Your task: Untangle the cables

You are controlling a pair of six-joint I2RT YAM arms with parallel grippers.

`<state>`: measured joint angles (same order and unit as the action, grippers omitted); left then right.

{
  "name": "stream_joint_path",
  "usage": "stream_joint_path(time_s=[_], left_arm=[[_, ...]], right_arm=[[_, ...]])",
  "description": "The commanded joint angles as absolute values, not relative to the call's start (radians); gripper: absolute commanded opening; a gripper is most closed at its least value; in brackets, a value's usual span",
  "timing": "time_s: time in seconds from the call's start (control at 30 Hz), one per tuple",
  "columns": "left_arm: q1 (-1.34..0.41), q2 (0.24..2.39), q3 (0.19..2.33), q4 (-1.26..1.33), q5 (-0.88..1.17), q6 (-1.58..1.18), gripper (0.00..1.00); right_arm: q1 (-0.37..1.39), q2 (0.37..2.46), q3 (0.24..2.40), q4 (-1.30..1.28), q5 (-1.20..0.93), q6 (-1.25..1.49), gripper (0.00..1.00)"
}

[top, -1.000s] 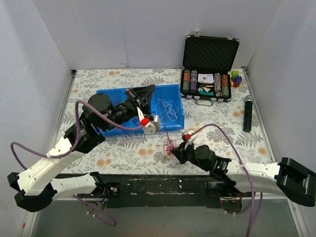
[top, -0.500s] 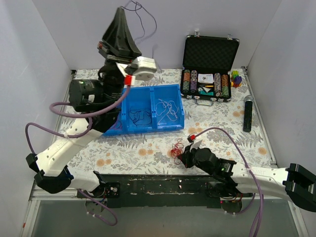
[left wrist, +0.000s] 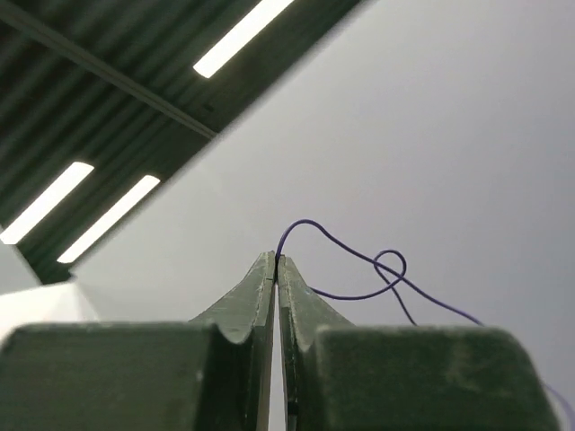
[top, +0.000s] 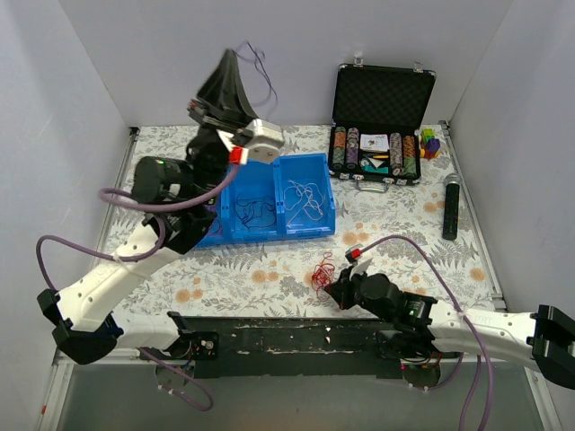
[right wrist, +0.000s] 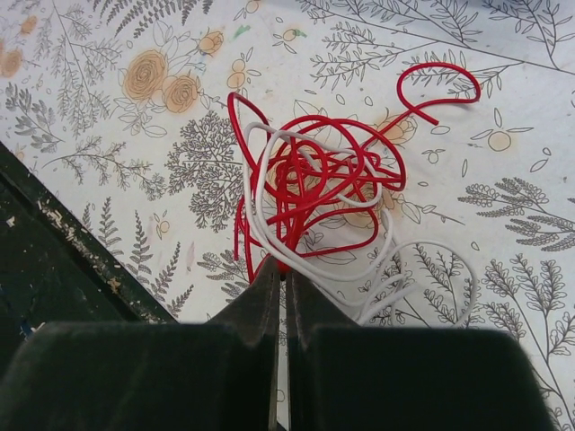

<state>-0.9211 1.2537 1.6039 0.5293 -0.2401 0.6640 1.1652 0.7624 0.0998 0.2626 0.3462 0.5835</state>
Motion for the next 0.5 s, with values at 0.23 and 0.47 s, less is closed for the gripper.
stream_joint_path(time_s=[0.23, 0.47], left_arm=[[-0.729, 1.088, 1.023, 0.322, -0.318, 0.275, 0.0], [-0.612, 1.138, 0.93, 0.373, -0.265, 0.232, 0.0]], right_arm=[[1.183, 0.654, 0.075, 0.247, 0.348, 0.555, 0.01], [1.184, 0.667, 0.1, 0.233, 0.333, 0.522, 0.01]])
